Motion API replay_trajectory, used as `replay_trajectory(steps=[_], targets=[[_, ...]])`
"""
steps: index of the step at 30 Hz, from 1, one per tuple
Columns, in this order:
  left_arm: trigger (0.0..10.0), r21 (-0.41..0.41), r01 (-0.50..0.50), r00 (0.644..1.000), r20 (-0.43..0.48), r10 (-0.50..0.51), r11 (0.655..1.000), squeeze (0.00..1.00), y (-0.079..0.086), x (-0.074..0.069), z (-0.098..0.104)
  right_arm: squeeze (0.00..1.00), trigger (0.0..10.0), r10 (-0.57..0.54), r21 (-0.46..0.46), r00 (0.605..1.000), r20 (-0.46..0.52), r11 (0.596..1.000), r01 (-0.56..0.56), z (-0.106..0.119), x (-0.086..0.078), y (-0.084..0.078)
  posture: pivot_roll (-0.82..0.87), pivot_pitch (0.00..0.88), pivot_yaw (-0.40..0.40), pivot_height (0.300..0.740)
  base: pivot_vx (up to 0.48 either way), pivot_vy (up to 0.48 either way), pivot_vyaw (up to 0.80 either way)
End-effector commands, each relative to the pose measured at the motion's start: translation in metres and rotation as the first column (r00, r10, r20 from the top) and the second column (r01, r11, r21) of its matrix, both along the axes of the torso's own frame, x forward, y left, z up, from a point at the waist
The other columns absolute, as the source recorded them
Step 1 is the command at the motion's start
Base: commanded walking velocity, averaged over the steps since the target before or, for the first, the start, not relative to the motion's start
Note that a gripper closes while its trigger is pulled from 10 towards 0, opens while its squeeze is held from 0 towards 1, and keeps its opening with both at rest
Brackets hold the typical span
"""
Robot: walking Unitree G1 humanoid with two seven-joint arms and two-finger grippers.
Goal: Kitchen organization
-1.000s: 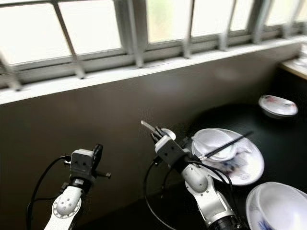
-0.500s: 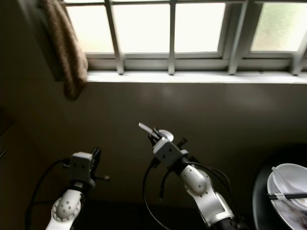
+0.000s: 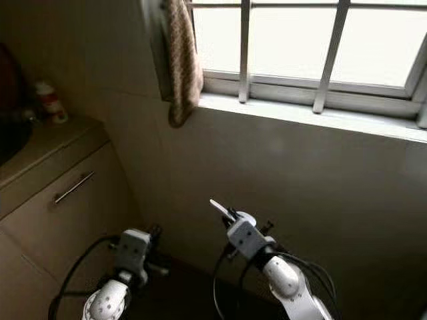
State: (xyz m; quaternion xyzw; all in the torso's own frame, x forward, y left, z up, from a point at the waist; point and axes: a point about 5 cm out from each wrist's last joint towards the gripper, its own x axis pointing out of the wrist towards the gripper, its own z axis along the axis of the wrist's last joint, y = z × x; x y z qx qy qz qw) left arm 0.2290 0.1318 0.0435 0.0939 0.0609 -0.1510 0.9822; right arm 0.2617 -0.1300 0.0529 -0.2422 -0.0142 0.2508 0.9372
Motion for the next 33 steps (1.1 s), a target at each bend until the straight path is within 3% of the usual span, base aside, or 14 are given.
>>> replay_trajectory(steps=[1, 10, 28, 33], targets=[[10.0, 0.026, -0.016, 0.999, -0.047, 0.018, 1.0, 0.0, 0.009, -0.003, -0.009, 0.0, 0.0, 0.008, 0.0, 1.0, 0.017, 1.0, -0.008, 0.001, 0.001, 0.011, -0.07, 0.0, 0.024, 0.74, 0.0, 0.0, 0.8], [10.0, 0.008, -0.043, 0.997, -0.058, 0.043, 0.999, 0.0, 0.012, 0.002, -0.01, 0.0, 0.0, -0.126, 0.028, 0.992, -0.011, 0.992, 0.126, -0.002, 0.012, 0.005, -0.08, 0.0, 0.033, 0.74, 0.0, 0.0, 0.8], [10.0, -0.031, -0.078, 0.997, -0.014, 0.077, 0.996, 0.0, 0.015, 0.005, -0.005, 0.0, 0.0, -0.148, 0.059, 0.989, 0.023, 0.987, 0.147, 0.004, 0.016, 0.003, -0.08, 0.0, 0.03, 0.74, 0.0, 0.0, 0.8], [10.0, -0.037, -0.082, 0.997, -0.002, 0.082, 0.996, 0.0, 0.015, 0.006, -0.004, 0.0, 0.0, -0.175, 0.081, 0.984, 0.022, 0.982, 0.172, 0.007, 0.019, 0.0, -0.09, 0.0, 0.028, 0.74, 0.0, 0.0, 0.0]])
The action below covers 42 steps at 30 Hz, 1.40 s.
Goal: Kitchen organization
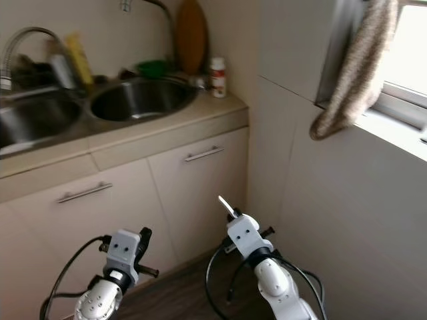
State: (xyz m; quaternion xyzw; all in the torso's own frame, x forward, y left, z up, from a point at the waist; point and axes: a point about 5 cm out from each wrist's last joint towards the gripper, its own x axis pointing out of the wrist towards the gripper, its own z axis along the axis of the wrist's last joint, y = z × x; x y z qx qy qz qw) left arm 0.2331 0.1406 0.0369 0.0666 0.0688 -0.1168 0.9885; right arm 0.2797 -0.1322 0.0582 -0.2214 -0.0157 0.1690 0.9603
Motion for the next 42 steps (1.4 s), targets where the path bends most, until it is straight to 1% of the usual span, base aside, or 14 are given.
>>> replay_trajectory(steps=[1, 3, 5, 7, 24, 29, 30, 32, 35, 41, 42], targets=[[10.0, 0.01, -0.011, 1.0, 0.018, 0.011, 1.0, 0.0, 0.006, 0.002, 0.003, 0.0, 0.0, -0.008, 0.025, 1.0, 0.0, 1.0, 0.008, 0.001, 0.001, 0.002, -0.09, 0.0, 0.028, 0.74, 0.0, 0.0, 0.0], [10.0, 0.005, -0.013, 1.0, 0.022, 0.013, 1.0, 0.0, 0.006, 0.002, 0.004, 0.0, 0.0, 0.006, 0.015, 1.0, 0.007, 1.0, -0.006, 0.002, 0.001, 0.003, -0.08, 0.0, 0.027, 0.74, 0.0, 0.0, 0.0], [10.0, 0.003, -0.014, 1.0, 0.023, 0.014, 1.0, 0.0, 0.006, 0.002, 0.004, 0.0, 0.0, 0.026, -0.008, 0.999, 0.022, 1.0, -0.026, 0.002, -0.001, 0.005, -0.08, 0.0, 0.025, 0.74, 0.0, 0.0, 0.8], [10.0, 0.002, -0.014, 1.0, 0.023, 0.014, 1.0, 0.0, 0.006, 0.002, 0.004, 0.0, 0.0, 0.027, -0.008, 0.999, 0.021, 1.0, -0.027, 0.002, -0.001, 0.006, -0.08, 0.0, 0.025, 0.74, 0.0, 0.0, 0.8], [10.0, -0.007, -0.021, 0.999, 0.046, 0.021, 1.0, 0.0, 0.006, 0.003, 0.006, 0.0, 0.0, 0.025, 0.002, 0.999, 0.039, 1.0, -0.025, 0.004, 0.0, 0.004, -0.08, 0.0, 0.021, 0.74, 0.0, 0.0, 0.8], [10.0, -0.007, -0.023, 0.998, 0.055, 0.024, 1.0, 0.0, 0.006, 0.003, 0.008, 0.0, 0.0, -0.013, 0.025, 0.998, 0.061, 1.0, 0.011, 0.008, 0.001, 0.0, -0.08, 0.0, 0.022, 0.74, 0.0, 0.0, 0.8], [10.0, -0.004, -0.024, 0.998, 0.063, 0.024, 1.0, 0.0, 0.006, 0.003, 0.008, 0.0, 0.0, -0.041, 0.052, 0.996, 0.075, 0.998, 0.038, 0.011, 0.003, -0.003, -0.08, 0.0, 0.023, 0.74, 0.0, 0.0, 0.0], [10.0, -0.002, -0.03, 0.997, 0.075, 0.03, 1.0, 0.0, 0.008, 0.003, 0.011, 0.0, 0.0, -0.065, 0.075, 0.993, 0.1, 0.995, 0.058, 0.017, 0.006, -0.007, -0.08, 0.0, 0.023, 0.74, 0.0, 0.0, 0.0], [10.0, 0.0, -0.032, 0.996, 0.084, 0.032, 0.999, 0.0, 0.008, 0.003, 0.011, 0.0, 0.0, -0.074, 0.082, 0.991, 0.111, 0.994, 0.066, 0.02, 0.007, -0.009, -0.08, 0.0, 0.023, 0.74, 0.0, 0.0, 0.0], [10.0, 0.013, -0.047, 0.991, 0.125, 0.045, 0.999, 0.0, 0.011, 0.004, 0.017, 0.0, 0.0, -0.063, 0.102, 0.986, 0.157, 0.994, 0.047, 0.031, 0.011, -0.003, -0.08, 0.0, 0.024, 0.74, 0.0, 0.0, 0.0], [10.0, 0.014, -0.049, 0.989, 0.142, 0.046, 0.999, 0.0, 0.011, 0.005, 0.02, 0.0, 0.0, -0.056, 0.105, 0.984, 0.168, 0.994, 0.039, 0.034, 0.012, -0.001, -0.08, 0.0, 0.025, 0.74, 0.0, 0.0, 0.0]])
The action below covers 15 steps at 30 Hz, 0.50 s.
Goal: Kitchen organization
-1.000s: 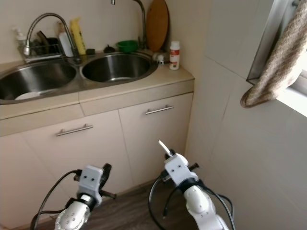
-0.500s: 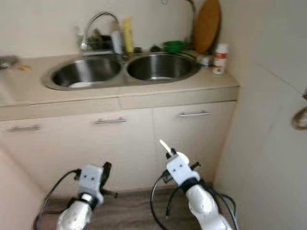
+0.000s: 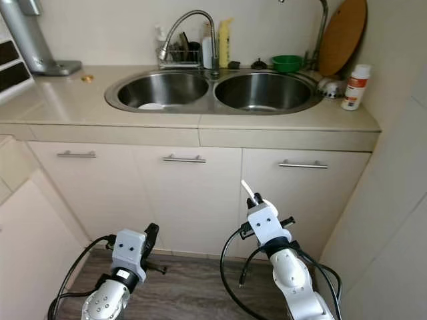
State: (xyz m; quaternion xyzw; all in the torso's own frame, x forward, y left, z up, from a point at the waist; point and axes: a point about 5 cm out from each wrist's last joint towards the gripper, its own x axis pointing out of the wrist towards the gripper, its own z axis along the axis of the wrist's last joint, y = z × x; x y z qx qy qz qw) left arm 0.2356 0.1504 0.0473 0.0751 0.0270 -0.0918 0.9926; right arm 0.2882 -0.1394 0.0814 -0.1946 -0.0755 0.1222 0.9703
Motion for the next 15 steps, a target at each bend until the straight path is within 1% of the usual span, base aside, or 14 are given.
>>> replay_trajectory(steps=[1, 2, 3, 4, 7, 8, 9, 10, 11, 13, 14, 15], targets=[[10.0, 0.011, -0.006, 0.998, 0.07, 0.005, 1.0, 0.0, 0.002, 0.004, 0.014, 0.0, 0.0, 0.027, 0.022, 0.998, 0.058, 0.999, -0.029, 0.014, 0.004, 0.008, -0.07, 0.0, 0.024, 0.74, 0.0, 0.0, 0.0], [10.0, 0.006, -0.011, 0.995, 0.104, 0.011, 1.0, 0.0, 0.004, 0.008, 0.022, 0.0, 0.0, 0.042, 0.037, 0.995, 0.09, 0.998, -0.046, 0.022, 0.006, 0.013, -0.07, 0.0, 0.024, 0.74, 0.0, 0.0, 0.5], [10.0, 0.001, -0.013, 0.992, 0.124, 0.012, 1.0, 0.0, 0.005, 0.011, 0.029, 0.0, 0.0, 0.05, 0.028, 0.991, 0.122, 0.998, -0.054, 0.028, 0.007, 0.015, -0.07, 0.0, 0.024, 0.74, 0.0, 0.0, 0.8], [10.0, 0.001, -0.013, 0.992, 0.124, 0.012, 1.0, 0.0, 0.005, 0.011, 0.029, 0.0, 0.0, 0.05, 0.028, 0.991, 0.122, 0.998, -0.054, 0.028, 0.007, 0.015, -0.07, 0.0, 0.024, 0.74, 0.0, 0.0, 0.8], [10.0, -0.004, -0.017, 0.988, 0.156, 0.018, 1.0, 0.0, 0.005, 0.016, 0.037, 0.0, 0.0, 0.067, 0.025, 0.985, 0.157, 0.997, -0.072, 0.036, 0.008, 0.02, -0.07, 0.0, 0.025, 0.74, 0.0, 0.0, 0.8], [10.0, 0.001, -0.022, 0.984, 0.175, 0.022, 1.0, 0.0, 0.006, 0.018, 0.041, 0.0, 0.0, 0.067, 0.047, 0.983, 0.17, 0.996, -0.076, 0.041, 0.009, 0.021, -0.07, 0.0, 0.024, 0.74, 0.0, 0.0, 0.8], [10.0, 0.001, -0.022, 0.984, 0.175, 0.022, 1.0, 0.0, 0.006, 0.018, 0.041, 0.0, 0.0, 0.067, 0.047, 0.983, 0.17, 0.996, -0.076, 0.041, 0.009, 0.021, -0.07, 0.0, 0.024, 0.74, 0.0, 0.0, 0.8], [10.0, 0.005, -0.026, 0.981, 0.193, 0.025, 1.0, 0.0, 0.007, 0.02, 0.046, 0.0, 2.8, 0.062, 0.066, 0.98, 0.19, 0.995, -0.076, 0.048, 0.01, 0.022, -0.07, 0.0, 0.023, 0.74, 0.0, 0.0, 0.8], [10.0, 0.006, -0.029, 0.978, 0.205, 0.027, 1.0, 0.0, 0.008, 0.022, 0.049, 0.0, 3.0, 0.054, 0.088, 0.978, 0.203, 0.993, -0.073, 0.053, 0.012, 0.022, -0.07, 0.0, 0.022, 0.74, 0.0, 0.0, 0.0], [10.0, 0.004, -0.037, 0.974, 0.225, 0.035, 0.999, 0.0, 0.01, 0.026, 0.056, 0.0, 3.9, 0.043, 0.115, 0.973, 0.227, 0.991, -0.071, 0.064, 0.014, 0.022, -0.07, 0.0, 0.022, 0.74, 0.0, 0.0, 0.0], [10.0, 0.003, -0.04, 0.972, 0.233, 0.039, 0.999, 0.0, 0.011, 0.027, 0.059, 0.0, 5.4, 0.041, 0.12, 0.97, 0.238, 0.99, -0.071, 0.069, 0.016, 0.022, -0.07, 0.0, 0.023, 0.74, 0.0, 0.0, 0.0], [10.0, 0.003, -0.043, 0.971, 0.237, 0.041, 0.999, 0.0, 0.012, 0.028, 0.06, 0.0, 5.4, 0.04, 0.122, 0.969, 0.245, 0.99, -0.071, 0.072, 0.017, 0.022, -0.07, 0.0, 0.023, 0.74, 0.0, 0.0, 0.0]])
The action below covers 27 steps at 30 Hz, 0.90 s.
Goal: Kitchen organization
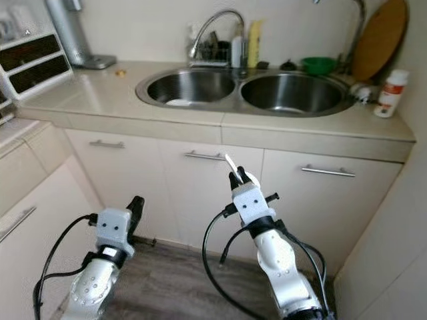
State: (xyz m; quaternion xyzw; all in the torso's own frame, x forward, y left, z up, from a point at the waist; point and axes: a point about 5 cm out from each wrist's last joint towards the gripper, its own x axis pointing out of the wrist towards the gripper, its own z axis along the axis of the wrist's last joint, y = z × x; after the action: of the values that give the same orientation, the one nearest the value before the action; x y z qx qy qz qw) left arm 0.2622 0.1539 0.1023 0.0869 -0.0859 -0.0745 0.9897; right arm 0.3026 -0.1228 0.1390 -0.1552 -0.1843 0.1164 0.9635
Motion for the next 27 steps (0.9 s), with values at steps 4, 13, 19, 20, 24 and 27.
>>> replay_trajectory(steps=[4, 13, 19, 20, 24, 27], targets=[[10.0, -0.001, -0.027, 0.999, 0.021, 0.027, 1.0, 0.0, 0.009, 0.004, 0.009, 0.0, 10.0, 0.019, 0.026, 0.998, 0.056, 0.999, -0.021, 0.02, 0.005, 0.006, -0.07, 0.0, 0.022, 0.74, 0.0, 0.0, 0.0], [10.0, -0.011, -0.037, 0.998, 0.047, 0.037, 0.999, 0.0, 0.01, 0.008, 0.018, 0.0, 10.0, 0.006, 0.039, 0.998, 0.064, 0.999, -0.008, 0.029, 0.009, 0.005, -0.07, 0.0, 0.02, 0.74, 0.08, 0.0, 0.0], [10.0, -0.026, -0.044, 0.997, 0.06, 0.046, 0.999, 0.0, 0.011, 0.011, 0.024, 0.0, 10.0, -0.001, 0.032, 0.998, 0.059, 0.999, -0.001, 0.028, 0.009, 0.005, -0.07, 0.0, 0.021, 0.74, 0.291, 0.0, 0.0], [10.0, -0.024, -0.046, 0.997, 0.059, 0.048, 0.999, 0.0, 0.012, 0.012, 0.024, 0.0, 10.0, -0.003, 0.03, 0.998, 0.058, 1.0, 0.001, 0.028, 0.009, 0.005, -0.07, 0.0, 0.023, 0.74, 0.307, 0.0, 0.0], [10.0, -0.022, -0.051, 0.997, 0.06, 0.052, 0.998, 0.0, 0.013, 0.013, 0.024, 0.0, 10.0, -0.009, 0.028, 0.998, 0.055, 1.0, 0.008, 0.028, 0.009, 0.004, -0.07, 0.0, 0.024, 0.74, 0.309, 0.0, 0.0], [10.0, -0.023, -0.052, 0.997, 0.063, 0.054, 0.998, 0.0, 0.013, 0.014, 0.026, 0.0, 10.0, -0.011, 0.027, 0.999, 0.05, 1.0, 0.01, 0.027, 0.01, 0.004, -0.07, 0.0, 0.023, 0.74, 0.323, 0.0, 0.0]])
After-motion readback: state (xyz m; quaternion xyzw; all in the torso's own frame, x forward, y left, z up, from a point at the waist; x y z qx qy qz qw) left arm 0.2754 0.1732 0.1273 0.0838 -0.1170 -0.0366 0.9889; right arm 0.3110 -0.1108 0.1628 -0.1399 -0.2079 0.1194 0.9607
